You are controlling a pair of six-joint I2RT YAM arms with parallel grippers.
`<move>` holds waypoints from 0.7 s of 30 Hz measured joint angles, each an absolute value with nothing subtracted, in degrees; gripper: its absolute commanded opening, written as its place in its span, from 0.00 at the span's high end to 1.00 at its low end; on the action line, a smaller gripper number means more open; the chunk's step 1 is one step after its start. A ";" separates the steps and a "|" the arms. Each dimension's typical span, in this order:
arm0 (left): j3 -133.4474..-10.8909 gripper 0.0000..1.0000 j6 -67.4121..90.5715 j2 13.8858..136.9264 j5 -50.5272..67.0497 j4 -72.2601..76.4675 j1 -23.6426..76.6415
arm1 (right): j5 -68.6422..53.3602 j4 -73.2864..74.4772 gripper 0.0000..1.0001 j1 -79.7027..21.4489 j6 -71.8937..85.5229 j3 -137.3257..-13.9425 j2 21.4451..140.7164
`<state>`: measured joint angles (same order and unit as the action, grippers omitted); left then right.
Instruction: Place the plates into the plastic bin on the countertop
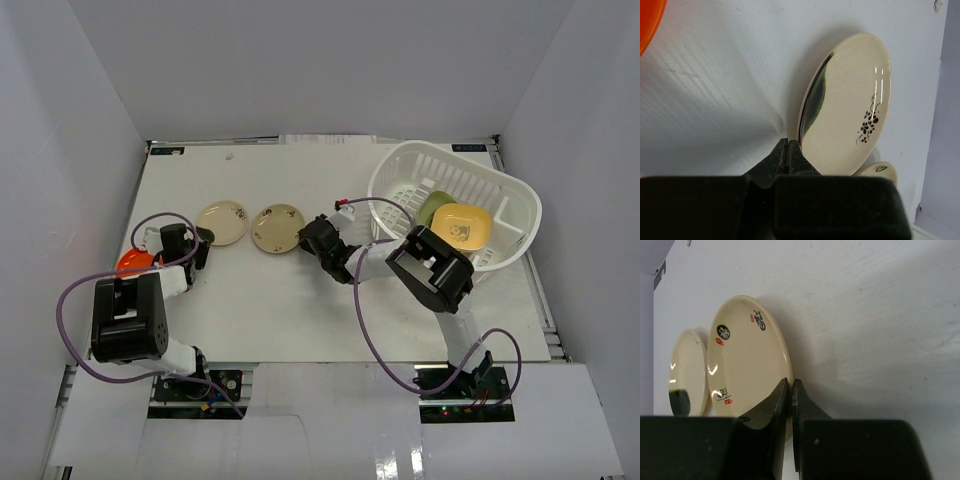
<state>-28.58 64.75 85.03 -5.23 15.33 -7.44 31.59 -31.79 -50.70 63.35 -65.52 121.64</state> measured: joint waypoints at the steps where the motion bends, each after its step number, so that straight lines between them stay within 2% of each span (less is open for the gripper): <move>1: -28.58 0.97 64.73 84.82 -5.06 15.18 -7.44 | 32.34 -31.79 0.92 -51.27 61.67 -64.51 120.46; 2: -28.53 0.91 64.71 84.42 -4.99 14.94 -7.44 | 32.84 -31.79 0.92 -51.99 60.71 -63.57 119.07; 3: -28.29 0.75 64.49 83.70 -4.89 14.94 -7.44 | 33.52 -31.88 0.92 -52.71 59.22 -62.70 117.69; 5: -27.38 0.58 64.18 81.54 -4.71 14.76 -7.44 | 35.20 -32.18 0.92 -54.06 56.51 -60.62 114.30; 6: -26.44 0.42 64.34 79.61 -4.64 14.79 -7.46 | 36.01 -32.67 0.92 -54.81 55.24 -59.35 112.38; 10: -23.38 0.23 64.14 72.40 -4.40 14.81 -7.53 | 37.65 -34.81 0.92 -56.73 50.06 -54.98 104.68; 15: -24.51 0.22 64.01 74.32 -3.55 14.20 -7.70 | 37.85 -35.46 0.92 -57.17 41.54 -54.22 96.29; 21: -28.40 0.27 63.75 81.84 -2.31 13.45 -7.90 | 38.26 -31.35 0.92 -53.32 29.41 -53.58 81.03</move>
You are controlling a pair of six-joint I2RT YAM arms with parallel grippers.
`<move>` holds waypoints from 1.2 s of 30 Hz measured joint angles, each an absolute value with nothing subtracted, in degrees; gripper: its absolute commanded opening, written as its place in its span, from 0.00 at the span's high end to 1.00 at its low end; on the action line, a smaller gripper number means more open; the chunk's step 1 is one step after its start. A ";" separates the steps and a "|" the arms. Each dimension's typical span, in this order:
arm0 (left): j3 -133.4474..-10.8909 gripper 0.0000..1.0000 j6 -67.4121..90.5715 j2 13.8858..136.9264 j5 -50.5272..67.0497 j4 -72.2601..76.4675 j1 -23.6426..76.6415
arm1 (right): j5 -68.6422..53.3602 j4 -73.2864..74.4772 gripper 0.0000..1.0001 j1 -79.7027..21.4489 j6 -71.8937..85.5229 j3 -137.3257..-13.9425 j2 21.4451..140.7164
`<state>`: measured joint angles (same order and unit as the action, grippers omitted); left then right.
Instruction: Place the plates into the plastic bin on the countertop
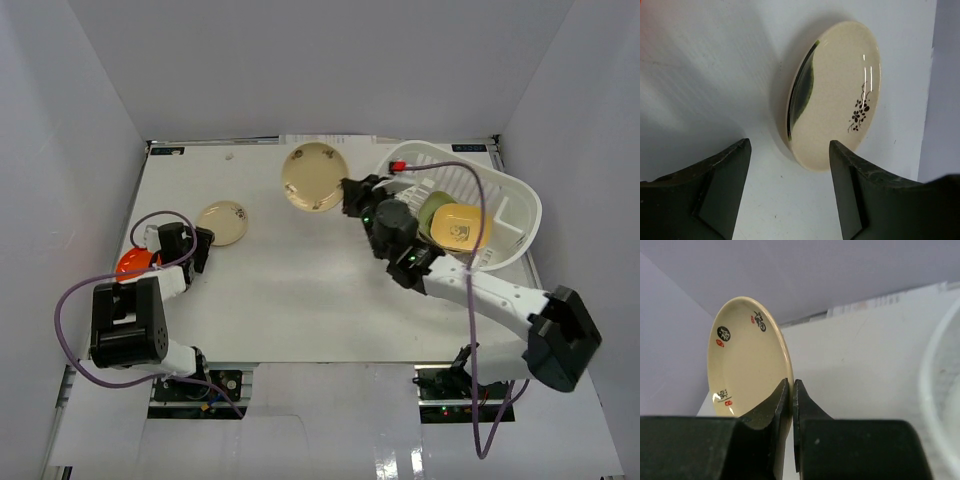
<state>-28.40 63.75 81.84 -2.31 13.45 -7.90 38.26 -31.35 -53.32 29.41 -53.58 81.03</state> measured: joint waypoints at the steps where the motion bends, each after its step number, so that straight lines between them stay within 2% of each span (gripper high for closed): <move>1: -28.75 0.29 63.66 82.52 -2.09 13.54 -7.94 | 37.65 -30.26 0.92 -50.72 28.40 -52.86 77.47; 8: -31.38 0.47 63.59 87.92 -0.80 16.27 -8.58 | 34.11 -19.62 0.92 -24.99 24.93 -44.45 57.60; 9: -31.40 0.55 63.96 88.49 -0.64 16.78 -8.58 | 33.04 -17.96 0.92 -21.93 25.02 -42.72 55.92; 12: -31.44 0.69 64.58 90.00 -0.45 17.58 -8.64 | 28.77 -12.67 0.92 -11.86 25.50 -38.17 53.56; 13: -31.51 0.79 64.53 90.35 -0.43 17.78 -8.67 | 27.68 -11.11 0.92 -9.98 25.67 -37.30 53.74; 16: -31.57 0.97 64.36 90.65 -0.21 17.67 -8.67 | 24.16 -7.40 0.92 -6.66 26.83 -34.83 54.43; 17: -31.73 1.00 64.03 90.59 -0.16 17.61 -8.69 | 23.09 -6.61 0.91 -5.69 27.31 -33.78 54.39; 20: -32.08 1.00 62.94 90.30 -0.16 16.91 -8.69 | 20.58 -5.19 0.85 -3.01 28.95 -31.70 54.35; 21: -32.14 1.00 62.61 89.97 -0.14 16.60 -8.69 | 20.10 -4.86 0.77 -2.33 29.39 -31.55 54.35; 24: -32.14 1.00 61.54 87.90 0.40 15.64 -8.69 | 18.90 -4.71 0.62 -0.91 30.50 -31.31 54.35; 26: -32.14 1.00 61.14 85.60 1.04 15.07 -8.69 | 18.63 -4.54 0.56 -0.80 30.98 -31.27 54.30; 28: -32.12 1.00 60.80 82.96 1.98 15.05 -8.69 | 18.26 -4.27 0.43 -0.80 31.20 -31.27 53.84; 34: -32.05 1.00 60.23 74.94 5.37 15.05 -8.69 | 15.68 -2.72 0.39 -0.80 30.89 -32.14 50.94; 36: -31.90 1.00 60.27 72.55 7.18 14.98 -8.67 | 14.17 -1.61 0.34 -0.80 30.63 -33.47 49.84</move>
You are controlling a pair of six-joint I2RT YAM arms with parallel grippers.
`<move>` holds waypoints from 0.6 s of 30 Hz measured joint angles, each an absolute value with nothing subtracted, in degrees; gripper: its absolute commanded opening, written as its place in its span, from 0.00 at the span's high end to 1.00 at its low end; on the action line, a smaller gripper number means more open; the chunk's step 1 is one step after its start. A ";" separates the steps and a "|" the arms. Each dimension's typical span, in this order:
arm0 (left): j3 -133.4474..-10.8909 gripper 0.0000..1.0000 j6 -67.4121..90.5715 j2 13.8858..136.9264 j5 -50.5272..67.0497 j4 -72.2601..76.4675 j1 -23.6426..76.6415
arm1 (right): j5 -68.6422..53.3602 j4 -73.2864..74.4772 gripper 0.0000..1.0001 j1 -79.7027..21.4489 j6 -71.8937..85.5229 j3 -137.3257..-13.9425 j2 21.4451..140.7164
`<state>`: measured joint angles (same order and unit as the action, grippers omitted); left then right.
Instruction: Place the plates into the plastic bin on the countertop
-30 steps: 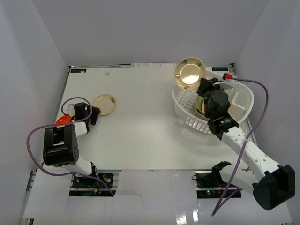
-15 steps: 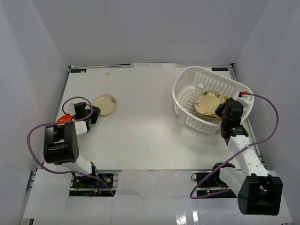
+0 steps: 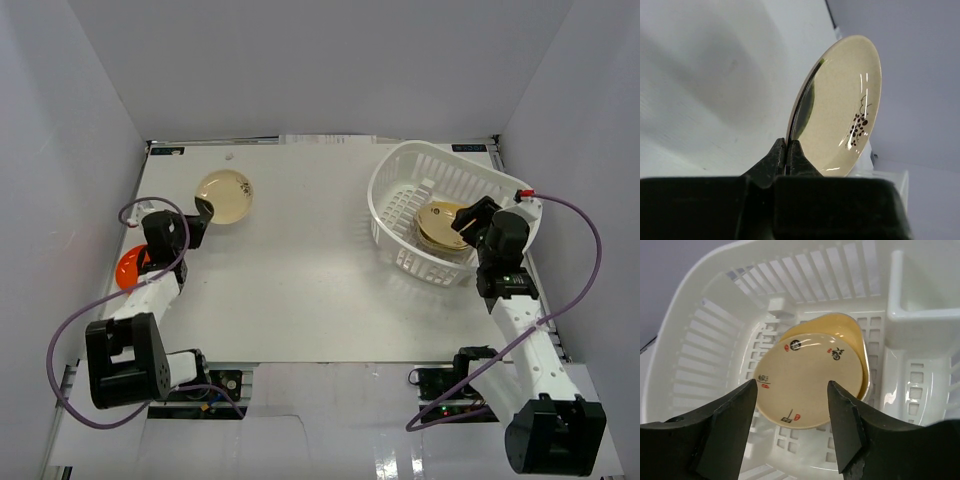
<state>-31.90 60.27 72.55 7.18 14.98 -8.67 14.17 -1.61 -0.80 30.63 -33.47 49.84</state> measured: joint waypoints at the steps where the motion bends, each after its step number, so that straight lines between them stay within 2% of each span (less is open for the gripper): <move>1: -31.79 1.00 60.42 71.16 8.60 14.94 -8.64 | 13.06 -0.86 0.34 -0.80 30.22 -34.54 49.21; 5: -32.08 1.00 60.95 65.65 12.69 14.72 -5.34 | 8.32 1.56 0.34 -0.80 29.39 -40.40 47.03; 7: -33.87 1.00 61.01 64.14 13.10 13.87 -0.01 | 5.76 2.24 0.42 -0.80 29.34 -43.33 45.71; 8: -35.46 1.00 61.01 63.94 13.63 13.65 3.51 | 4.27 2.85 0.50 -0.78 29.30 -45.04 44.95; 9: -37.12 1.00 60.99 64.01 13.72 13.54 6.76 | 3.07 3.22 0.81 -0.78 29.15 -46.59 44.31; 10: -39.35 1.00 60.93 64.36 13.85 13.30 10.37 | 1.65 3.86 0.92 -0.78 28.97 -48.49 43.70; 14: -49.32 1.00 59.94 68.34 13.02 13.80 23.68 | -3.77 4.71 0.92 -0.78 29.58 -54.92 41.41; 18: -59.35 1.00 58.37 77.25 10.44 14.39 33.30 | -8.19 4.80 0.91 -0.78 29.91 -58.37 38.83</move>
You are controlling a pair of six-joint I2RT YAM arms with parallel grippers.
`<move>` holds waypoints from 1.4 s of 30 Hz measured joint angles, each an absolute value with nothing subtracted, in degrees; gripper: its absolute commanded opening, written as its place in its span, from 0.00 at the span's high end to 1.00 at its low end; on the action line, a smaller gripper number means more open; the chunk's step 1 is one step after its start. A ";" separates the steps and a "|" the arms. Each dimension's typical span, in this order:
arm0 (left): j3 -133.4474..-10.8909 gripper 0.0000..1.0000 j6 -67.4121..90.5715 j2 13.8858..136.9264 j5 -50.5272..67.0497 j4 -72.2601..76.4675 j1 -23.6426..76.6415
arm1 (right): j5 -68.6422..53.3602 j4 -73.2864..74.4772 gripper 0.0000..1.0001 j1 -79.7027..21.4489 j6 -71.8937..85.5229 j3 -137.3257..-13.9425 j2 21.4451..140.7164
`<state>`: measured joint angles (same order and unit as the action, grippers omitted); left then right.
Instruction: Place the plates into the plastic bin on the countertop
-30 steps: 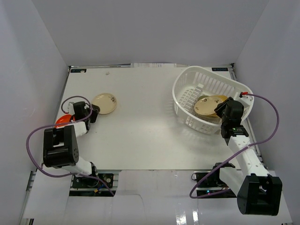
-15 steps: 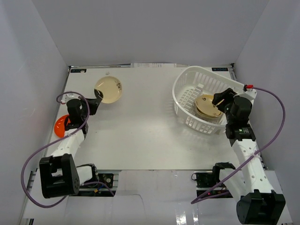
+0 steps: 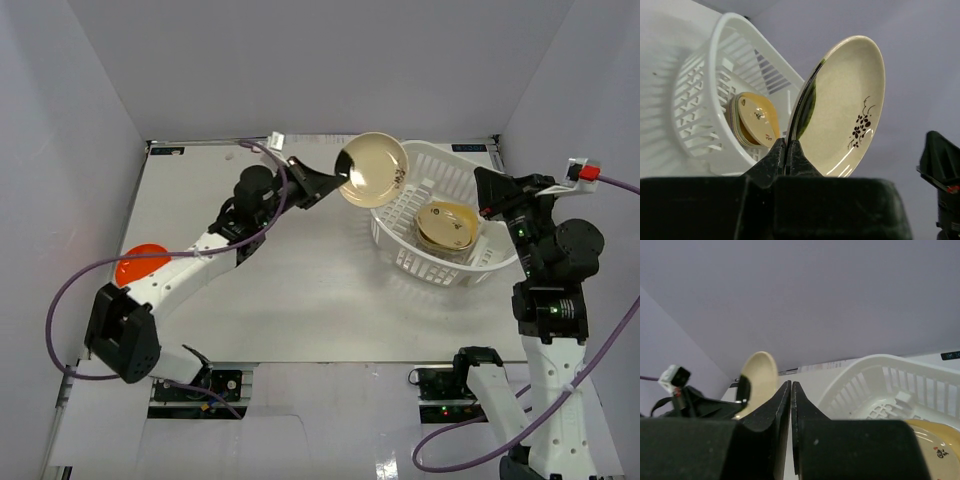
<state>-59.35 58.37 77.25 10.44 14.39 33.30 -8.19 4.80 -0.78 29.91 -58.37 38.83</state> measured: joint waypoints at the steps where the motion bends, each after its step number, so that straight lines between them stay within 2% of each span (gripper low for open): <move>1: -61.93 1.00 57.89 80.14 9.69 14.15 35.27 | -8.84 4.97 0.91 -0.78 30.02 -58.74 38.02; 8: -81.32 1.00 54.94 102.32 5.10 7.79 45.58 | -10.26 8.43 0.87 -0.78 29.50 -59.70 35.88; 15: -102.96 1.00 51.27 118.93 -0.03 -3.70 51.79 | -10.33 10.81 0.86 -0.75 29.34 -59.00 34.26; 21: -117.25 1.00 48.42 127.15 -4.97 -12.99 54.57 | -10.72 11.33 0.85 -0.75 29.43 -56.95 32.36; 28: -123.13 0.98 47.27 132.70 -9.08 -20.03 54.76 | -11.05 12.12 0.84 -0.75 29.58 -55.42 31.16; 29: -123.28 0.95 47.20 133.14 -9.30 -20.47 54.74 | -11.20 12.25 0.84 -0.78 29.63 -55.37 31.03; 30: -123.33 0.86 47.13 133.47 -9.50 -20.95 54.68 | -11.46 12.29 0.84 -0.78 29.67 -55.37 30.87; 32: -123.37 0.75 46.89 133.82 -9.67 -21.82 54.54 | -12.03 12.29 0.83 -0.78 29.80 -55.37 30.50; 33: -123.37 0.62 46.83 133.84 -9.63 -22.15 54.50 | -12.25 12.29 0.83 -0.78 29.85 -55.37 30.33; 36: -123.74 0.45 46.54 133.84 -9.23 -21.74 54.50 | -12.84 12.34 0.82 -0.75 29.87 -55.37 30.09; 37: -123.76 0.34 46.41 133.80 -9.13 -21.43 54.52 | -13.06 12.32 0.82 -0.75 29.91 -55.37 30.06; 40: -123.79 0.18 45.93 133.51 -8.38 -20.62 54.52 | -14.06 12.32 0.82 -0.78 30.17 -55.37 30.09; 42: -123.76 0.16 45.52 133.12 -8.12 -20.29 54.52 | -14.85 12.29 0.82 -0.75 30.57 -55.37 30.09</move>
<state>-123.76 45.52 133.12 -8.12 -20.29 54.52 -14.85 12.29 -0.75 30.57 -55.37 30.09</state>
